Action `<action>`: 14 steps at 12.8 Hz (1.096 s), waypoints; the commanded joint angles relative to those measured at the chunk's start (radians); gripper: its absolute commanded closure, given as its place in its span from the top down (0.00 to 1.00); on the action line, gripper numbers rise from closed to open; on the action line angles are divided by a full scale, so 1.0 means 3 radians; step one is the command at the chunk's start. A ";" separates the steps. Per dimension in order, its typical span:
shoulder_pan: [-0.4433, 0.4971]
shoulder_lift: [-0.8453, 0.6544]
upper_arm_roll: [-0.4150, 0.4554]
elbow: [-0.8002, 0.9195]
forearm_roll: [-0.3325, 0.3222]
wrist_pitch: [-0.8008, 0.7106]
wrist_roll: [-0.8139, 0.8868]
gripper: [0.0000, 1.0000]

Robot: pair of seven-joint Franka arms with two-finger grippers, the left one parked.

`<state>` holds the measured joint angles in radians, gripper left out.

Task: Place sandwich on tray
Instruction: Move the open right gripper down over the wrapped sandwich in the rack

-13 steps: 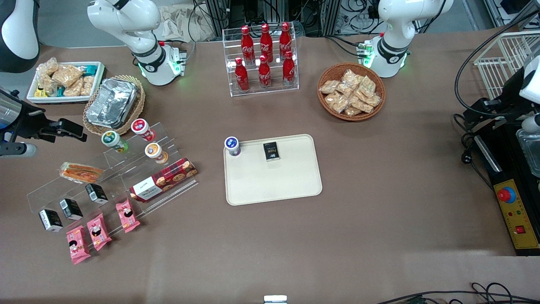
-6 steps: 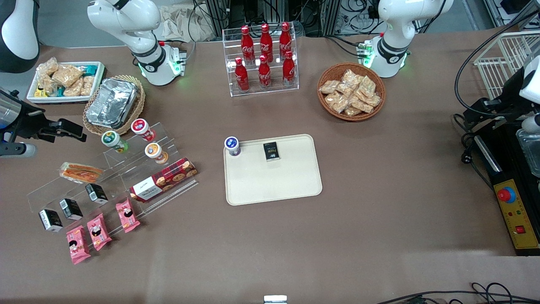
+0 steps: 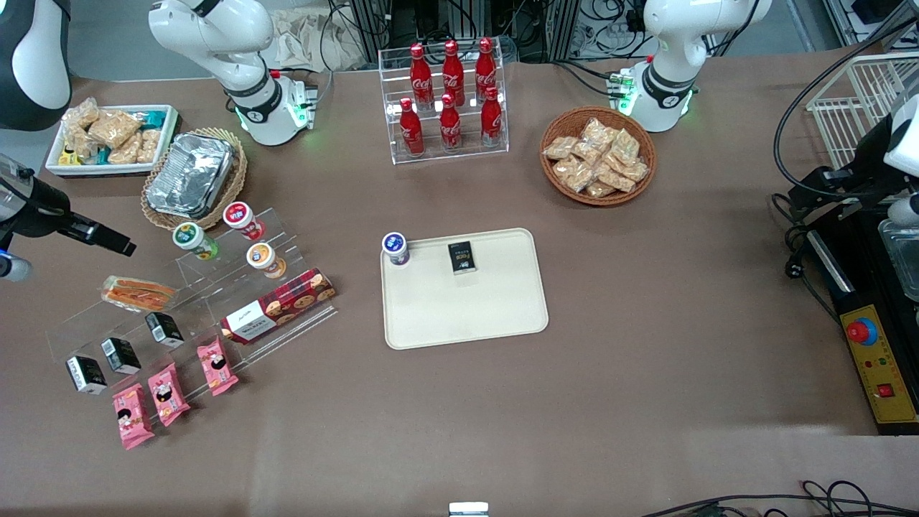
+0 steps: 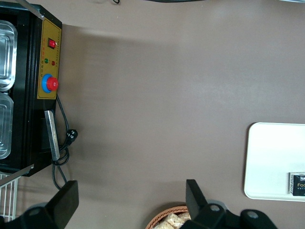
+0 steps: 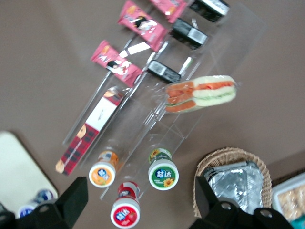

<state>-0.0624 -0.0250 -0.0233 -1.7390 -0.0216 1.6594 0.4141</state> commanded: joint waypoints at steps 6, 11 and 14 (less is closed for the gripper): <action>-0.0093 0.0241 -0.0035 0.0157 -0.0209 0.0174 0.2002 1.00; -0.0257 0.0532 -0.0065 0.0157 -0.0184 0.0409 0.2780 1.00; -0.0319 0.0696 -0.0116 0.0157 -0.0158 0.0716 0.3301 1.00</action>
<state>-0.1465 0.1442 -0.0540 -1.7216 -0.0626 1.8389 1.3009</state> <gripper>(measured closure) 0.000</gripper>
